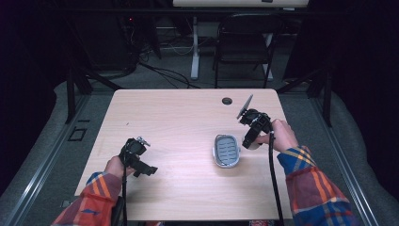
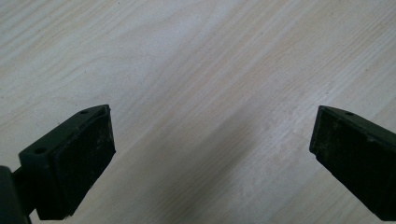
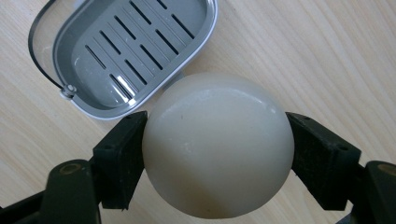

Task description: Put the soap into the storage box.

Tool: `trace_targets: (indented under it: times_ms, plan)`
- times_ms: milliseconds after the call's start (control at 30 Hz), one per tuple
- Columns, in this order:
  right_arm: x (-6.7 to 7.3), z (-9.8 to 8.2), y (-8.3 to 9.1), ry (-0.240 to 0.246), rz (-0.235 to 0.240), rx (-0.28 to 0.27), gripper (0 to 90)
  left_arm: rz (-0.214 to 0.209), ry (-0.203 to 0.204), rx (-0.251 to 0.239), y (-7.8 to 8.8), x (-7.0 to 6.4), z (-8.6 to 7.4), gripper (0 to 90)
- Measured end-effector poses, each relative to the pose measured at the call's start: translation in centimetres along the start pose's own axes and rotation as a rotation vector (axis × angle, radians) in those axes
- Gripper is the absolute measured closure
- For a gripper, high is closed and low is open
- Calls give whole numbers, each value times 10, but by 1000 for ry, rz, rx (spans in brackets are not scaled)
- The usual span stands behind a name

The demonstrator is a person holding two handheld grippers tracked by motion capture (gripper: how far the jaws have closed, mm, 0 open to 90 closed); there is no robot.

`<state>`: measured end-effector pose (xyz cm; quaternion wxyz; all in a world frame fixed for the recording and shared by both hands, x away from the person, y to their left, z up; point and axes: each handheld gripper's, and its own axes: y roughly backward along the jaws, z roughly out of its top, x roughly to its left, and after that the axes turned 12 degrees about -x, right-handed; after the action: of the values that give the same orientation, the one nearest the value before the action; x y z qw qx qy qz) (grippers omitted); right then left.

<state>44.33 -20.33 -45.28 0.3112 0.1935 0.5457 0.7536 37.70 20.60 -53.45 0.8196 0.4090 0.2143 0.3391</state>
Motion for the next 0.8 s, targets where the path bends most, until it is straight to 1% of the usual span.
trace_targets:
  times_ms: [33,100,133,167,233,267,300,333,367,400,433,500,533,633,667,700,733,800]
  plan:
    - [1,2,0,11,1,-7,243,-1,0,1,0,0,0,0]
    - [2,3,-1,4,9,-17,243,-1,1,0,0,0,0,0]
    - [2,3,-1,4,9,-17,243,-2,4,1,0,0,0,0]
    - [2,5,0,16,3,-9,242,-1,0,1,0,0,0,0]
    - [5,8,0,16,5,-10,243,-2,-1,4,0,0,0,0]
    - [5,9,0,28,6,-9,243,-2,-2,4,0,0,0,0]
    - [6,10,-1,18,10,-10,242,-1,0,2,0,0,0,0]
    - [6,10,-1,18,10,-10,242,-1,0,2,0,0,0,0]
    - [7,12,0,27,9,-2,243,-1,2,2,0,0,0,0]
    - [7,12,-1,32,12,-6,242,-1,0,2,0,0,0,0]
    - [8,13,-1,25,11,-10,242,-1,-1,3,0,0,0,0]
    - [9,14,-2,30,12,-12,242,-2,-1,4,0,0,0,0]
    - [10,16,-1,37,14,-2,242,-1,-1,4,0,0,0,0]
    - [11,18,-3,42,15,-14,243,-1,-2,5,0,0,0,0]
    - [12,19,-2,45,11,1,242,-1,-2,5,0,0,0,0]
    - [13,19,-3,40,18,-17,242,0,-2,5,0,0,0,0]
    - [13,21,-2,45,15,-1,242,-1,-2,6,0,0,0,0]
    - [14,22,-3,43,16,-17,242,0,-2,5,0,0,0,0]
